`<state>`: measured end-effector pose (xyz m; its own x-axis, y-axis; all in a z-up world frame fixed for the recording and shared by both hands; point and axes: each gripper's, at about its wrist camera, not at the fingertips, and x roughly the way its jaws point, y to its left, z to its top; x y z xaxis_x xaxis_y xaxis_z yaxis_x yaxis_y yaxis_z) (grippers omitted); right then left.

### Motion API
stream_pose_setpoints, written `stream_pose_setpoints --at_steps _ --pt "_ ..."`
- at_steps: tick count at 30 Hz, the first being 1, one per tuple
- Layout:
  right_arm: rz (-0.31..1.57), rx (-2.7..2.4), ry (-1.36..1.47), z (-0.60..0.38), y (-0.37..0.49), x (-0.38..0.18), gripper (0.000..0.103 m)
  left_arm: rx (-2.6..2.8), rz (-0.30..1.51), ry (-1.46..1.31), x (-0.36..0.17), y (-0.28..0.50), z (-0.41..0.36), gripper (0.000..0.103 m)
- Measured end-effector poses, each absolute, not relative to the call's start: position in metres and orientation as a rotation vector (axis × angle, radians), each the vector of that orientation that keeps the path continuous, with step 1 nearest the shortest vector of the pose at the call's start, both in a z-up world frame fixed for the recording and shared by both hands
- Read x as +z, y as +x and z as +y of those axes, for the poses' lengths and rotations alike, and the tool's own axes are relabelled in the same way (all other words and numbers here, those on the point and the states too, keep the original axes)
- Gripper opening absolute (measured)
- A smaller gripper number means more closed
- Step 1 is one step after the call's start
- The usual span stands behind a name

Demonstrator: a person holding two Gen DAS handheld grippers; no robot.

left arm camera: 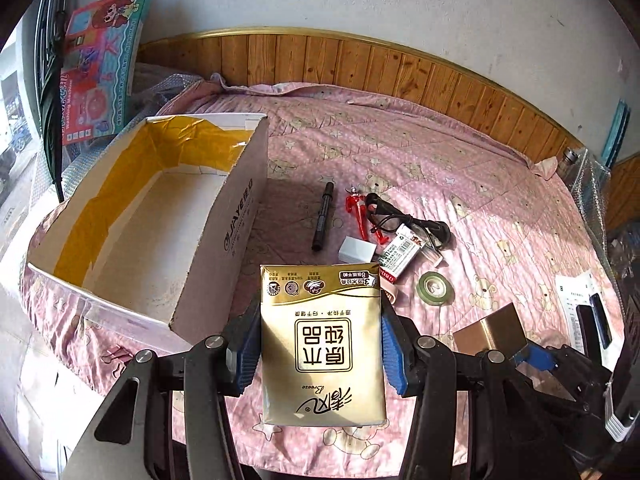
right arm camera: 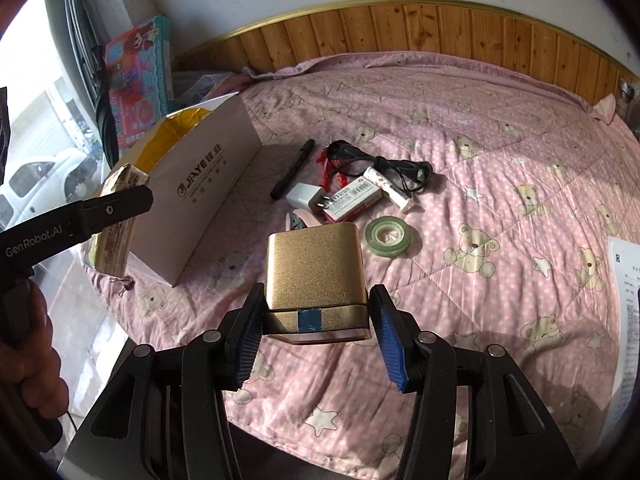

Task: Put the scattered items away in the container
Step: 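Carry the tissue pack and gold box over the white box with both grippers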

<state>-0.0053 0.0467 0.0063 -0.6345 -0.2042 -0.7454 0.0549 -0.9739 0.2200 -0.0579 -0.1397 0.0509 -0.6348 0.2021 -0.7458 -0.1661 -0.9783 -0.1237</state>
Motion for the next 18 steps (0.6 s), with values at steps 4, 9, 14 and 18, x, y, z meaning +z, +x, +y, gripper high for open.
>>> stream_pose_setpoints --at_steps 4,9,14,18 --pt "-0.202 -2.683 1.233 0.02 -0.011 0.02 0.055 2.681 -0.093 -1.179 0.064 -0.052 -0.154 0.052" --pt "-0.129 -2.651 1.189 -0.014 -0.018 0.035 0.055 2.694 -0.141 -1.134 0.078 -0.049 -0.174 0.052" --pt "-0.064 -2.627 1.152 -0.041 -0.031 0.051 0.055 2.715 -0.196 -1.11 0.085 -0.049 -0.194 0.052" --pt "-0.046 -2.601 1.13 -0.058 -0.045 0.062 0.055 2.739 -0.227 -1.098 0.089 -0.054 -0.211 0.052"
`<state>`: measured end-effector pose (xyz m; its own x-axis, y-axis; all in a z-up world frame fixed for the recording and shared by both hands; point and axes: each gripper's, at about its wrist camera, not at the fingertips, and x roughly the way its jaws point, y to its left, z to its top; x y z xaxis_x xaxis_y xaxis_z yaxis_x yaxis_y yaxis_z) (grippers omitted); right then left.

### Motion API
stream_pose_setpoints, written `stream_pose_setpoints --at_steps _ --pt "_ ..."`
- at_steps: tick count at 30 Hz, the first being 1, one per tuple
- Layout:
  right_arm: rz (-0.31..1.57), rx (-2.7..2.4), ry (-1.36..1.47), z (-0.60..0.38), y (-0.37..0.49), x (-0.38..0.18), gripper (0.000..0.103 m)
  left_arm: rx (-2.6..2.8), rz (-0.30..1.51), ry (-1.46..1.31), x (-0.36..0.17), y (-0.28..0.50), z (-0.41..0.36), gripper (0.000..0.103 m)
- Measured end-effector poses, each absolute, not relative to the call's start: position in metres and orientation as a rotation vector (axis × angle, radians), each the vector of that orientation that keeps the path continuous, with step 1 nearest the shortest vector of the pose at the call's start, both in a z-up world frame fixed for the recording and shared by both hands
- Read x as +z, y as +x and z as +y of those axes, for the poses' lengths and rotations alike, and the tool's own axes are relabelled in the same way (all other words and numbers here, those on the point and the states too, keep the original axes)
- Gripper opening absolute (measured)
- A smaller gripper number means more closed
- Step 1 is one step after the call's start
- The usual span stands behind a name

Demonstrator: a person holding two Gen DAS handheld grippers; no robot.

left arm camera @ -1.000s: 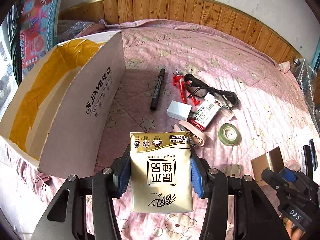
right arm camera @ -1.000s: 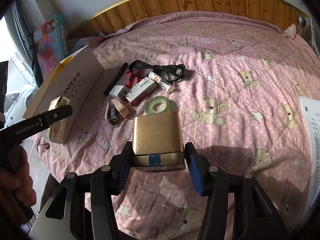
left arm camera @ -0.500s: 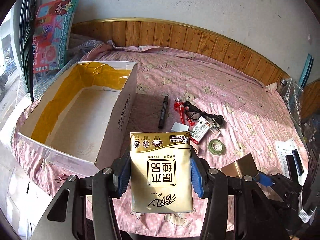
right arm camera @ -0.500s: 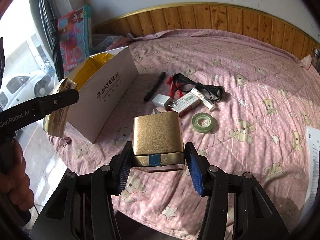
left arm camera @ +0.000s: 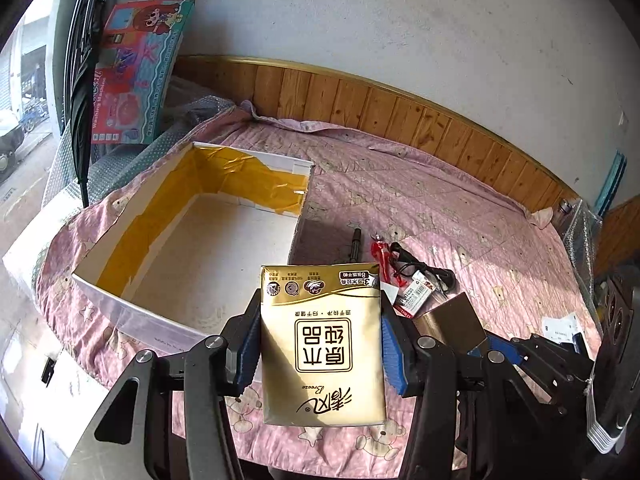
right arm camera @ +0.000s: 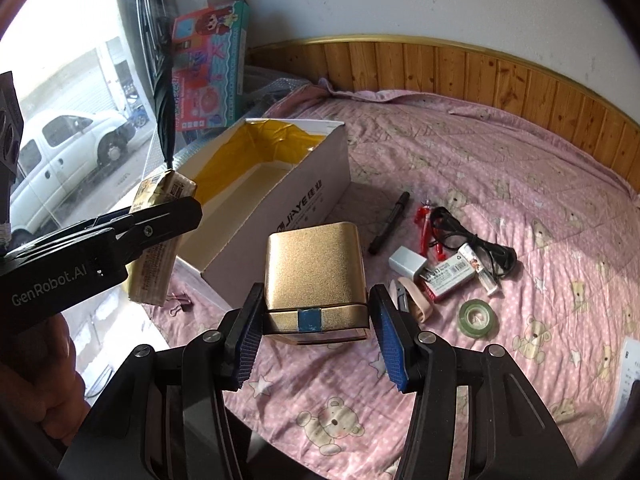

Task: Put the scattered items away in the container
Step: 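Carry the tissue pack and gold box over the white box with both grippers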

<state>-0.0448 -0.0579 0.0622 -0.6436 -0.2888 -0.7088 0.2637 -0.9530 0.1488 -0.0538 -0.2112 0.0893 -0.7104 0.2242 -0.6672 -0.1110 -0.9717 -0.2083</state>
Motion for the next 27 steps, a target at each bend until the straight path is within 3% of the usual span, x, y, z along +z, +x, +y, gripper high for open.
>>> stream_pose_setpoints --at_steps 17,27 --pt "0.078 -2.477 1.035 -0.125 -0.111 0.107 0.055 2.865 -0.207 -1.121 0.104 -0.092 -0.267 0.052" --pt "0.134 -2.356 1.04 -0.155 -0.154 0.106 0.055 2.847 -0.219 -1.246 0.091 -0.123 -0.295 0.052"
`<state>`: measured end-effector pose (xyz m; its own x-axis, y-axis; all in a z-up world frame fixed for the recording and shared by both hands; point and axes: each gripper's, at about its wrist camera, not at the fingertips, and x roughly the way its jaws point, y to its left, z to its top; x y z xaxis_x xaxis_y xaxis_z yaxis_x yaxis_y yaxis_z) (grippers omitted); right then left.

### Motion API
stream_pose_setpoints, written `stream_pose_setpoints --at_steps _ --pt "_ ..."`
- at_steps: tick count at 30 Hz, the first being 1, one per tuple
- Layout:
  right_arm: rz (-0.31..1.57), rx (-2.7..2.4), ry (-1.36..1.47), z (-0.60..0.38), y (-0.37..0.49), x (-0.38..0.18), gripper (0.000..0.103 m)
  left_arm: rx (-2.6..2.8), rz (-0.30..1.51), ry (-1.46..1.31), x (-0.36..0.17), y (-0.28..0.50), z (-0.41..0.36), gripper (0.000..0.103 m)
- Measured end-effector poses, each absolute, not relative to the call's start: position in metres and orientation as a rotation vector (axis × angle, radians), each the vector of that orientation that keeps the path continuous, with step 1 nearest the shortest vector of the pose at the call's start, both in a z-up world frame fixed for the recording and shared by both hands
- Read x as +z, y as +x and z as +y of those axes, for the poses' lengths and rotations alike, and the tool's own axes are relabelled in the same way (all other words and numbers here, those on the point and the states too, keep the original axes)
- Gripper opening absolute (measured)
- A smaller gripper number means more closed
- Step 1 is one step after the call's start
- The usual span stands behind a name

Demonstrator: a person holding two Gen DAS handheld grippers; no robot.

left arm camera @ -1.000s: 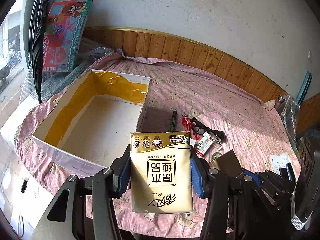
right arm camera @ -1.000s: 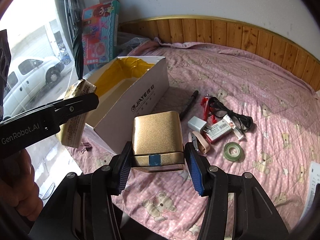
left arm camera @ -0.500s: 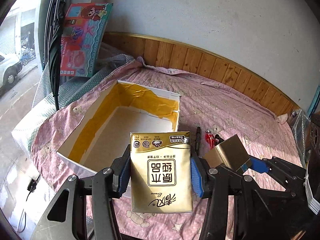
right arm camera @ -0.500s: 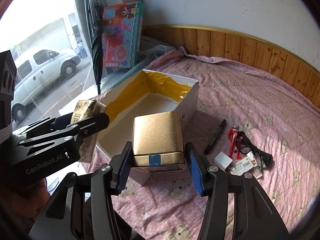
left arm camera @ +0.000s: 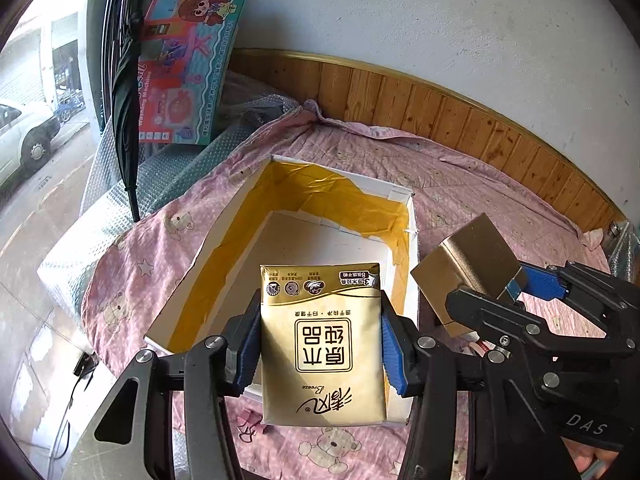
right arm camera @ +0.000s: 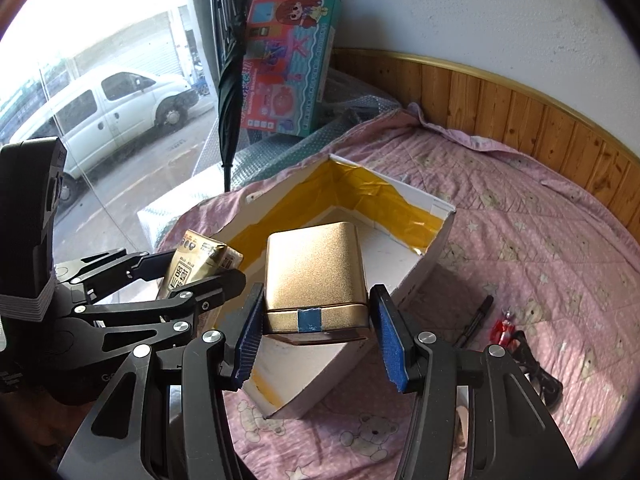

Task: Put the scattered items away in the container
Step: 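Carry the tissue pack and gold box over the white box with both grippers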

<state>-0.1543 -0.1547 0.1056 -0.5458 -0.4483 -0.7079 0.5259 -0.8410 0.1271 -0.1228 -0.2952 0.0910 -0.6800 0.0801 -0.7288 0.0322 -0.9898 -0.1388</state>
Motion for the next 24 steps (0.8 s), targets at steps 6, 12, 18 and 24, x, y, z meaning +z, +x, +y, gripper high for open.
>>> stream_pose_setpoints --at_steps 6,12,18,24 --pt "0.169 -2.246 1.077 -0.173 -0.188 0.094 0.055 2.724 -0.34 -1.405 0.074 -0.148 -0.318 0.052" --pt "0.228 -2.165 1.141 -0.189 -0.221 0.079 0.051 2.628 -0.379 -1.553 0.06 -0.176 -0.327 0.052" --pt "0.307 -2.144 1.228 -0.2 -0.251 0.053 0.05 2.537 -0.364 -1.706 0.039 -0.203 -0.33 0.052" --pt "0.347 -2.128 1.312 -0.202 -0.278 0.03 0.05 2.508 -0.299 -1.793 0.021 -0.225 -0.328 0.052"
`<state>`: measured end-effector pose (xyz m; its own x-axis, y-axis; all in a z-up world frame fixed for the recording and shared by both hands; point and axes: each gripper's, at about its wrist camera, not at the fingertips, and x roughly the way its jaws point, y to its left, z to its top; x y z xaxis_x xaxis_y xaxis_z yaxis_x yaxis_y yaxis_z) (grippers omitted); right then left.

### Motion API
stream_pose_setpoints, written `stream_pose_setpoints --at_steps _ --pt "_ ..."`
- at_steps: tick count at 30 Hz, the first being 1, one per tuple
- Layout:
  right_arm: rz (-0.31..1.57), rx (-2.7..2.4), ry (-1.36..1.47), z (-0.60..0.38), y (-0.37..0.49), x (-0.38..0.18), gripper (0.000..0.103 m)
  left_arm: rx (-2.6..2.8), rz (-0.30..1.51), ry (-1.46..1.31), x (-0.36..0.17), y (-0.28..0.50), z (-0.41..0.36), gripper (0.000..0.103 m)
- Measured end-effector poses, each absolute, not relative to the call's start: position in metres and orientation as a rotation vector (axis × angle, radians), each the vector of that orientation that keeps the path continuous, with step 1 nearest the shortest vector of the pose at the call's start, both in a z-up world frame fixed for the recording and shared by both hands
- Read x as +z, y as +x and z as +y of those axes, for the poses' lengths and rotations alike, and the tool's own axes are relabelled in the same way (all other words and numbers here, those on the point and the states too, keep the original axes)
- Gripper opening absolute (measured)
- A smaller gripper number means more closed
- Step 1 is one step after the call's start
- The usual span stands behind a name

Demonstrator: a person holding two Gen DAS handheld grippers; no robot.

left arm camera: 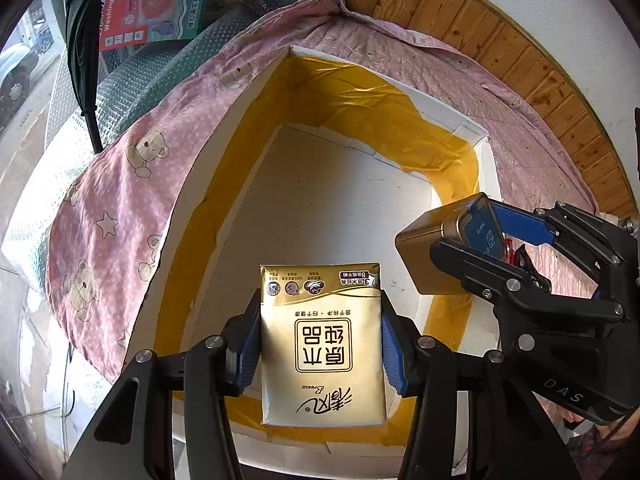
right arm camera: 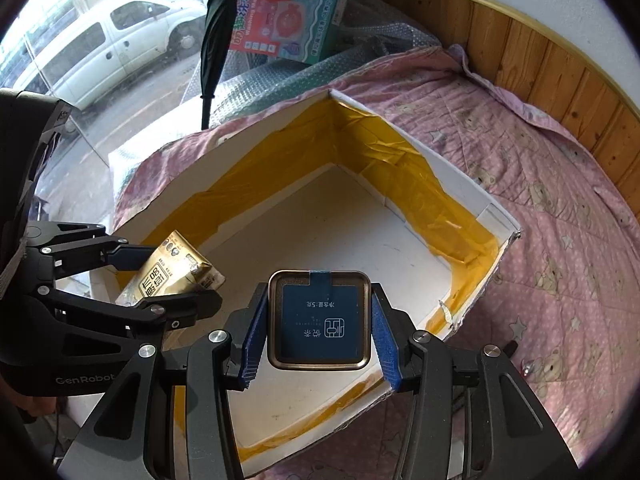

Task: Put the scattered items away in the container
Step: 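Carry the tissue pack and gold box over the white box with both grippers, then open both grippers to drop the tissue pack and gold box inside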

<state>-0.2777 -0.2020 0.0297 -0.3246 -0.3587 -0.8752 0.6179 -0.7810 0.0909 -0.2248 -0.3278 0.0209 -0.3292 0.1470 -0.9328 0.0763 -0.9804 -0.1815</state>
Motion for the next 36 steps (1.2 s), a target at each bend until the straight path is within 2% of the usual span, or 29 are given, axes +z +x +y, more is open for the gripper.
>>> stream_pose_setpoints --at_steps 8,17,22,24,36 --pt "0.512 -2.07 1.396 -0.214 -0.3 0.005 0.05 2.416 -0.176 -1.953 -0.013 -0.251 -0.321 0.053" --pt "0.545 -2.058 1.432 -0.216 -0.313 -0.011 0.051 2.383 -0.139 -2.032 -0.035 -0.264 -0.326 0.053" --pt "0.521 -2.08 1.424 -0.214 -0.312 -0.011 0.051 2.397 -0.162 -2.044 -0.038 -0.262 -0.332 0.055" --pt "0.504 -2.083 1.42 -0.213 -0.311 -0.009 0.051 2.4 -0.152 -2.032 -0.037 -0.26 -0.332 0.059" --pt "0.339 -2.152 1.33 -0.197 -0.288 0.027 0.051 2.464 -0.144 -1.929 -0.008 -0.232 -0.328 0.059"
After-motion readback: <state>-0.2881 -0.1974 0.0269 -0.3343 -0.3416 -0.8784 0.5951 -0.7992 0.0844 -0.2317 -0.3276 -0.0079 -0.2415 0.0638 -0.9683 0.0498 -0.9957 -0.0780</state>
